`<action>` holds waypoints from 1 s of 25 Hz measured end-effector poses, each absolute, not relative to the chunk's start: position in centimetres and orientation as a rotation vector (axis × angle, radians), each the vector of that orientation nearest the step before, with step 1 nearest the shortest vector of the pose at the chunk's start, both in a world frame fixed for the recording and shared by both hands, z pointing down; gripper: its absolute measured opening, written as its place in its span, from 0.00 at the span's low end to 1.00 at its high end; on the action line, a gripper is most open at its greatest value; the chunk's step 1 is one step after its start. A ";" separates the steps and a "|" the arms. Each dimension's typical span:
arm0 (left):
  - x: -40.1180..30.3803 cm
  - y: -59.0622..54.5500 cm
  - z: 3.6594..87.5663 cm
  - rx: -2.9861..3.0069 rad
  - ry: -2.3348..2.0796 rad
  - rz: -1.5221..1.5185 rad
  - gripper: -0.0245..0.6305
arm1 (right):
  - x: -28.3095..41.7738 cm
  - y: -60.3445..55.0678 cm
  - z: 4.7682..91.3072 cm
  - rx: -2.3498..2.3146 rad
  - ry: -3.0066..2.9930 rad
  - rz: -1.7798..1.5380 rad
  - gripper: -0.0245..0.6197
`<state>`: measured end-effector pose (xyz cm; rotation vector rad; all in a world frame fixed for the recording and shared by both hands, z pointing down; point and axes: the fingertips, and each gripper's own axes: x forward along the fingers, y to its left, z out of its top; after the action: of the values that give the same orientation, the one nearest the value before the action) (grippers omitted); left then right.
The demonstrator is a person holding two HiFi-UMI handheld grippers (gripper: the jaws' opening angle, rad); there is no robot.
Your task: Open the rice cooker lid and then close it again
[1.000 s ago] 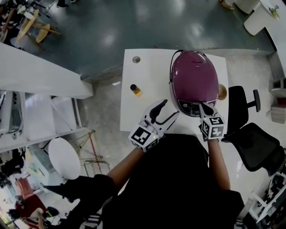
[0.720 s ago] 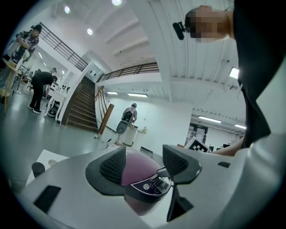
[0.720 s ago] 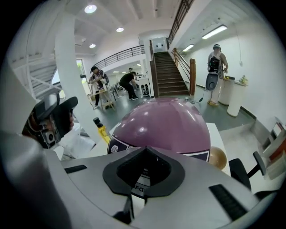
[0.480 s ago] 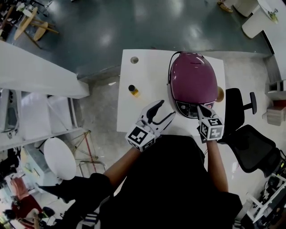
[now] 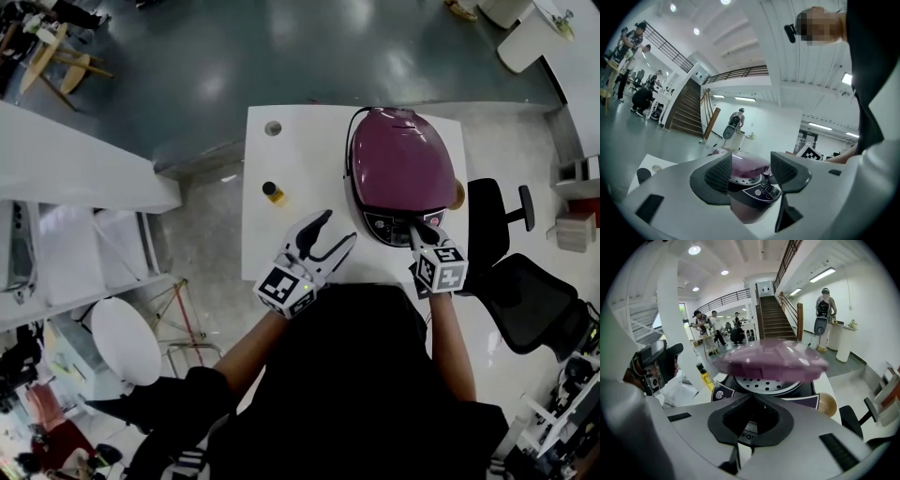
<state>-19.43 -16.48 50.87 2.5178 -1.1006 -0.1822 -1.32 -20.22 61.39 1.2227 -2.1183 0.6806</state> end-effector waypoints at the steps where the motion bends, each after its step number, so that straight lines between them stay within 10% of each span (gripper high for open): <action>1: -19.6 -16.5 50.8 2.519 -1.103 -0.185 0.40 | -1.3 -20.2 61.4 1.230 -2.122 0.687 0.04; 25: -16.6 -18.4 49.9 2.471 -1.084 -0.195 0.40 | -1.5 -20.9 61.1 1.342 -2.172 0.691 0.04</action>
<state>-16.64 -18.45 49.88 2.4707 -1.0838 -0.1948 -1.45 -20.93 61.14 1.3424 -2.1722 0.6915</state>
